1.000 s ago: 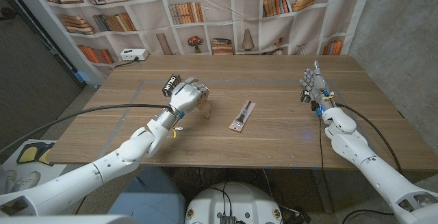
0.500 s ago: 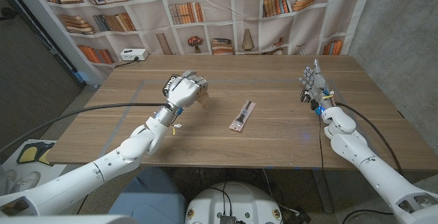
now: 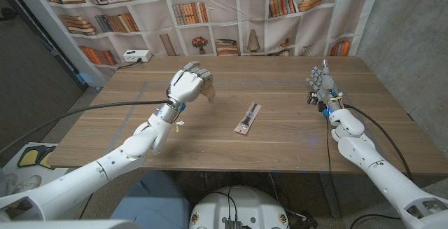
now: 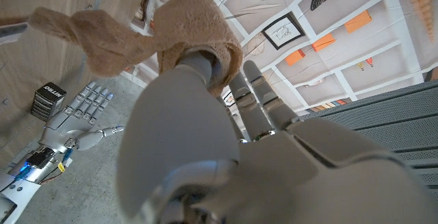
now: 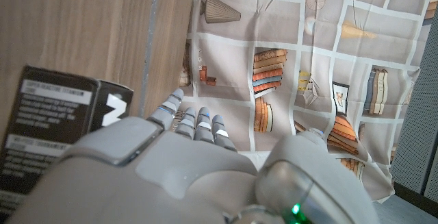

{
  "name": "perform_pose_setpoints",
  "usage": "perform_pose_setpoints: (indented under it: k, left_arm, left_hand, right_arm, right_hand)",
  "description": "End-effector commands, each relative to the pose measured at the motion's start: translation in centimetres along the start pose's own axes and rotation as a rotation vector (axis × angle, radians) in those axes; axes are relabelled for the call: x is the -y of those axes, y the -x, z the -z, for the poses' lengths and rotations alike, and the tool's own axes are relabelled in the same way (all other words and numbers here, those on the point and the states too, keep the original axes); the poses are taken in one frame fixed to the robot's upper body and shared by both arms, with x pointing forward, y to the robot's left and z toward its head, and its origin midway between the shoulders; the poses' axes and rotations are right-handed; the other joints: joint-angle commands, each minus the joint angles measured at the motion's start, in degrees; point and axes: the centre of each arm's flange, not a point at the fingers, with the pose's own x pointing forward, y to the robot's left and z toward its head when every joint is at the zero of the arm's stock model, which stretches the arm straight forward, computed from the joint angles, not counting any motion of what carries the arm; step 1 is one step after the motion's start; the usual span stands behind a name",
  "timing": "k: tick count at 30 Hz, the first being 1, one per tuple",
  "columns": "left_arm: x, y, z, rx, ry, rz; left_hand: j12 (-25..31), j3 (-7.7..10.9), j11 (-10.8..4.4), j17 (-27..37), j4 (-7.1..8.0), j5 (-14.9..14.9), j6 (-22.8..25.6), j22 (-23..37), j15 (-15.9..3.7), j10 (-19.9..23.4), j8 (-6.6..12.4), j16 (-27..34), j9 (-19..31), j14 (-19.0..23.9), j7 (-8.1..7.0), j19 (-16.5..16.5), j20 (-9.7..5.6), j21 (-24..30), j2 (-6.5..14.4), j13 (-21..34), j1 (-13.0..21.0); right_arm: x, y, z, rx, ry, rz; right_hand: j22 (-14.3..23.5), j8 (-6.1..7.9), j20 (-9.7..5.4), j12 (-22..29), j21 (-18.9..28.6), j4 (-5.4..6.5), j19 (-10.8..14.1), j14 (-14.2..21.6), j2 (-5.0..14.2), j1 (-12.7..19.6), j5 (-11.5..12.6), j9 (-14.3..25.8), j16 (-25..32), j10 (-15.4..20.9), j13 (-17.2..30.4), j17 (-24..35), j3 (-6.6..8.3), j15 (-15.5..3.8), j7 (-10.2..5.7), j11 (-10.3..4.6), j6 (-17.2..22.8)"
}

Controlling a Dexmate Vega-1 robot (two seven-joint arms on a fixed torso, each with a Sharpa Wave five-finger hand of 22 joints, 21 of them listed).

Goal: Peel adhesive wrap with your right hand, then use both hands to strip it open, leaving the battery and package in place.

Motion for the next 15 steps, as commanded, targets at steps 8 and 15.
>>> perform_pose_setpoints:
  k: [8, 15]
  left_arm:
    - [-3.2, -3.1, 0.7, -0.019, 0.028, -0.204]
    - [-4.2, -3.8, 0.2, 0.023, 0.025, -0.247]
  left_hand:
    - [-0.21, -0.19, 0.0, 0.86, 0.16, 0.22, -0.59, 0.35, -4.25, -0.61, 0.11, -0.29, -0.03, 3.45, -0.04, -0.84, -0.18, 0.77, 0.91, 0.28, 0.06]
    - [-0.14, -0.26, -0.03, 1.35, 0.23, 0.19, -0.66, 0.48, -4.25, -0.75, 0.23, -0.4, -0.06, 3.25, -0.2, -1.17, -0.2, 1.18, 1.01, 0.39, 0.09]
  right_arm:
    - [0.4, 0.0, -0.1, 0.019, -0.019, 0.011]
    - [0.4, 0.0, 0.1, 0.024, -0.028, 0.008]
  right_hand:
    - [0.3, 0.11, 0.16, 0.3, 0.3, -0.04, 0.2, -0.27, 0.56, -0.14, -0.1, 0.17, 0.53, 0.26, 0.24, 0.23, 0.05, -0.32, -0.13, -0.02, -0.04]
    - [0.3, 0.11, 0.17, 0.29, 0.31, -0.06, 0.25, -0.24, 0.55, -0.14, -0.1, 0.16, 0.53, 0.26, 0.24, 0.23, 0.07, -0.35, -0.14, -0.02, -0.03]
